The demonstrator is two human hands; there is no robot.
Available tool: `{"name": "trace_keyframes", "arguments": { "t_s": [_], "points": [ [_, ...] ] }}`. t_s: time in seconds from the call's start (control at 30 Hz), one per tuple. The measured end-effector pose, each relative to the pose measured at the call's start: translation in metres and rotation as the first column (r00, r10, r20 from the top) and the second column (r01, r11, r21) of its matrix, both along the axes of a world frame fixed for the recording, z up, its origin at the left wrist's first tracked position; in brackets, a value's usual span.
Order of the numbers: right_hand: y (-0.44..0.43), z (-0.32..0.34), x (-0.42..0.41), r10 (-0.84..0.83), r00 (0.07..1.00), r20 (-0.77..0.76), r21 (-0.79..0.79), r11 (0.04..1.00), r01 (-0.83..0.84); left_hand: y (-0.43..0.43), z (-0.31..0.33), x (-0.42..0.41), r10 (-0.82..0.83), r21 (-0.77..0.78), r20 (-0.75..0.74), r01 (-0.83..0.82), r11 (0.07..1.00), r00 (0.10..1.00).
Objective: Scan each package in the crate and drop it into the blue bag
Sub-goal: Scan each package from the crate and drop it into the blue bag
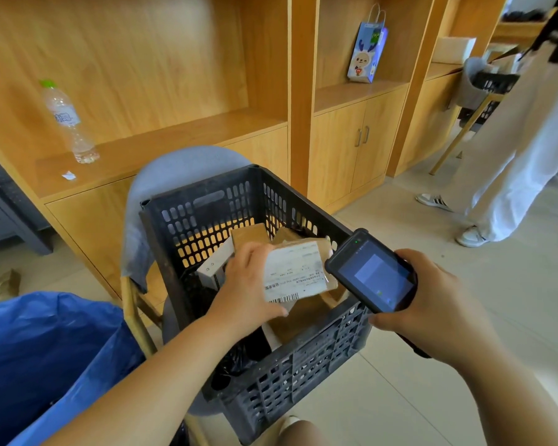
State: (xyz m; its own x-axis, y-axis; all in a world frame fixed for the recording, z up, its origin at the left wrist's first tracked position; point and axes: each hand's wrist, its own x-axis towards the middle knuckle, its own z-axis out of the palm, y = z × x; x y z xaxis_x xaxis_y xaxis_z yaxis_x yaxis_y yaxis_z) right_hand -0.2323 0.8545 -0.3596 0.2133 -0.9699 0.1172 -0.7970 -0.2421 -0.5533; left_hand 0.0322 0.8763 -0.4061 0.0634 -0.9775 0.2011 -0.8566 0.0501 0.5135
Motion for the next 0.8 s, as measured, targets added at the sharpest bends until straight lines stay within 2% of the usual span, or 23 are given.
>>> {"name": "trace_keyframes", "arguments": {
  "t_s": [0.13,0.23,0.3,0.4,0.5,0.6,0.8],
  "points": [
    [-0.001,-0.002,-0.007,-0.037,0.999,0.006,0.027,0.999,0.037,-0.008,-0.008,-0.008,-0.118,0.089,-0.175,0.135,0.987,0.978],
    [-0.002,-0.004,-0.013,-0.057,0.998,0.012,0.052,0.997,0.057,-0.013,-0.013,-0.012,-0.117,0.099,-0.281,0.15,0.984,0.953],
    [-0.003,-0.004,-0.016,-0.066,0.998,0.012,0.061,0.996,0.065,-0.018,-0.014,-0.014,-0.079,0.12,-0.318,0.122,0.985,0.945],
    [-0.004,-0.004,-0.02,-0.078,0.997,0.011,0.077,0.994,0.077,-0.025,-0.016,-0.011,-0.016,0.238,-0.369,0.111,0.965,0.929],
    [-0.005,-0.004,-0.022,-0.088,0.996,-0.008,0.07,0.994,0.088,-0.027,-0.021,-0.008,-0.023,0.284,-0.346,0.128,0.95,0.938],
    [-0.005,-0.003,-0.02,-0.086,0.995,-0.045,0.044,0.995,0.088,-0.024,-0.023,-0.005,0.043,0.235,-0.35,0.043,0.971,0.936],
    [0.003,0.002,-0.008,-0.04,0.997,-0.069,0.035,0.999,0.042,-0.001,-0.01,0.007,0.094,-0.016,-0.186,-0.099,0.995,0.978]
  ]
}}
